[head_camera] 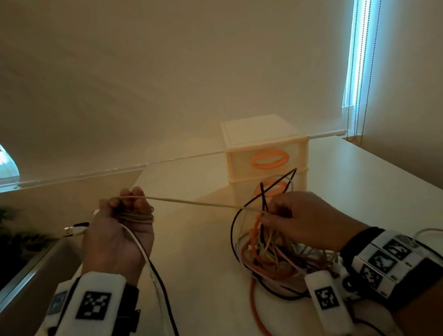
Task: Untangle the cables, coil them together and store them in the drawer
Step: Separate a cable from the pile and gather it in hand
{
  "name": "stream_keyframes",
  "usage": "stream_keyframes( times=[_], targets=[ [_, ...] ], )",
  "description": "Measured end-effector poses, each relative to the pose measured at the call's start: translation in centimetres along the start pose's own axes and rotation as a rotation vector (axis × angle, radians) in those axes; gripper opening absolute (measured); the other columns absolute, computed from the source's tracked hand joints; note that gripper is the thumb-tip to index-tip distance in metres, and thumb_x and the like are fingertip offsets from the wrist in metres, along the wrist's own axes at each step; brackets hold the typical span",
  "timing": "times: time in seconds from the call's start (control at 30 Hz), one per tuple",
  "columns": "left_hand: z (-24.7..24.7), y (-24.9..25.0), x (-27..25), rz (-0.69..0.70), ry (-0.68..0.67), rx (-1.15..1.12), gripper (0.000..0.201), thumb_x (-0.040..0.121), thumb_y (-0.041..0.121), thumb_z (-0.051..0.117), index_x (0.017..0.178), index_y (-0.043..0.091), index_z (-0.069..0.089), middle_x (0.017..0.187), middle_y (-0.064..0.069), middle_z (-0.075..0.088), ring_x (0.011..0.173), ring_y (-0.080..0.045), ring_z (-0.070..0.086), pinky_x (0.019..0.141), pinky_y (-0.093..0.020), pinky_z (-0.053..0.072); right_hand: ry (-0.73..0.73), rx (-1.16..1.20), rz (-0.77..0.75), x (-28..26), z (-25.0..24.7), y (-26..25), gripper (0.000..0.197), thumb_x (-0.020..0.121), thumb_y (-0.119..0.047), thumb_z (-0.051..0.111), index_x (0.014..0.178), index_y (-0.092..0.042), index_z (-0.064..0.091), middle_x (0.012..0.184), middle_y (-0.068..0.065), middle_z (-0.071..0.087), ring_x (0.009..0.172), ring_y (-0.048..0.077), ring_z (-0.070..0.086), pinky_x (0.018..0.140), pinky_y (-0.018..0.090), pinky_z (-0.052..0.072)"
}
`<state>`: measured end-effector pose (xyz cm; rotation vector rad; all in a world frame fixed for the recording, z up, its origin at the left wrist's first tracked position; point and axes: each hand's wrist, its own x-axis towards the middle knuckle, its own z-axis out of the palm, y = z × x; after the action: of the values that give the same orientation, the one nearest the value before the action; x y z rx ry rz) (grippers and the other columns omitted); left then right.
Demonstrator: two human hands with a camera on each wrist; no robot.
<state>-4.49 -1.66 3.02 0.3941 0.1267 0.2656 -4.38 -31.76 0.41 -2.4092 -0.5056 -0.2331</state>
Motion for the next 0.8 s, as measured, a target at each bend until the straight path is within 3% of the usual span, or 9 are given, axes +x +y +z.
stream_keyframes(
  times=[0.07,0.17,0.27,0.37,0.43,0.53,0.67,0.73,0.8],
  targets=[
    [0.0,-0.2,-0.1,0.004,0.001,0.017,0.056,0.109,0.039,0.033,0.062,0.018,0.054,0.068,0.004,0.066,0.066,-0.012,0.071,0.056,-0.019,0.055,-0.042,0.032,0.077,0.0,0.5,0.6,0.027,0.100,-0.034,0.057,0.081,-0.018,0.067,0.076,0.001,0.067,0.067,0.016,0.064,0.067,0.034,0.056],
    [-0.1,-1.8,-0.5,-0.029,-0.003,0.089,0.053,0.110,0.035,0.035,0.063,0.017,0.054,0.067,0.002,0.067,0.064,-0.014,0.071,0.053,-0.021,0.055,0.203,0.313,0.139,0.2,1.7,0.7,0.029,0.102,-0.036,0.049,0.083,-0.020,0.064,0.085,0.010,0.071,0.081,0.030,0.069,0.080,0.050,0.059],
    [-0.2,-2.5,-0.5,-0.029,0.001,0.115,0.054,0.111,0.027,0.035,0.062,0.016,0.055,0.067,-0.001,0.068,0.062,-0.015,0.071,0.052,-0.021,0.055,0.287,0.825,0.168,0.4,1.9,-0.7,0.035,0.108,-0.029,0.041,0.096,-0.002,0.059,0.096,0.029,0.069,0.091,0.044,0.069,0.081,0.047,0.061],
    [-0.3,-2.4,-0.4,-0.039,0.001,0.121,0.050,0.111,0.026,0.034,0.067,0.016,0.054,0.068,-0.001,0.067,0.063,-0.016,0.071,0.051,-0.021,0.055,0.404,0.746,0.078,0.3,1.1,-1.7,0.036,0.109,-0.026,0.040,0.088,-0.003,0.057,0.083,0.012,0.067,0.075,0.023,0.066,0.070,0.030,0.055],
    [-0.4,-2.6,-0.4,-0.049,0.000,0.132,0.047,0.111,0.028,0.034,0.069,0.016,0.053,0.068,-0.001,0.068,0.064,-0.016,0.072,0.051,-0.021,0.055,0.458,0.743,0.071,0.1,0.7,-1.9,0.037,0.109,-0.025,0.039,0.077,-0.008,0.048,0.066,0.004,0.046,0.057,0.014,0.042,0.056,0.026,0.038],
    [-0.5,-3.0,-0.6,-0.049,0.005,0.160,0.046,0.111,0.033,0.035,0.072,0.016,0.052,0.068,-0.001,0.069,0.065,-0.017,0.073,0.052,-0.021,0.055,0.244,0.876,0.091,-0.3,-0.2,-2.4,0.034,0.105,-0.016,0.045,0.071,-0.013,0.046,0.059,0.000,0.036,0.054,0.015,0.033,0.052,0.026,0.034],
    [-0.6,-3.1,-0.8,-0.030,-0.008,0.232,0.044,0.110,0.038,0.035,0.075,0.016,0.051,0.069,-0.003,0.070,0.068,-0.018,0.074,0.053,-0.022,0.056,-0.074,0.529,0.053,-1.1,-2.2,-1.8,0.007,0.090,-0.009,0.062,0.085,-0.004,0.065,0.054,-0.010,0.052,0.051,0.005,0.048,0.057,0.023,0.040],
    [-0.5,-3.4,-1.1,0.013,-0.044,0.330,0.042,0.109,0.037,0.036,0.077,0.016,0.050,0.071,-0.004,0.071,0.070,-0.020,0.075,0.056,-0.024,0.057,-0.172,0.546,0.053,-1.8,-3.9,-1.3,0.028,0.083,-0.024,0.063,0.107,-0.015,0.071,0.063,-0.003,0.060,0.060,0.018,0.058,0.061,0.030,0.049],
    [-0.2,-4.1,-1.8,0.104,-0.122,0.468,0.040,0.110,0.033,0.034,0.078,0.015,0.049,0.071,-0.006,0.072,0.070,-0.022,0.074,0.058,-0.025,0.058,-0.210,0.633,0.016,-2.7,-5.4,-1.2,0.042,0.082,-0.037,0.063,0.123,-0.026,0.066,0.086,0.011,0.071,0.082,0.033,0.069,0.073,0.040,0.055]
  ],
)
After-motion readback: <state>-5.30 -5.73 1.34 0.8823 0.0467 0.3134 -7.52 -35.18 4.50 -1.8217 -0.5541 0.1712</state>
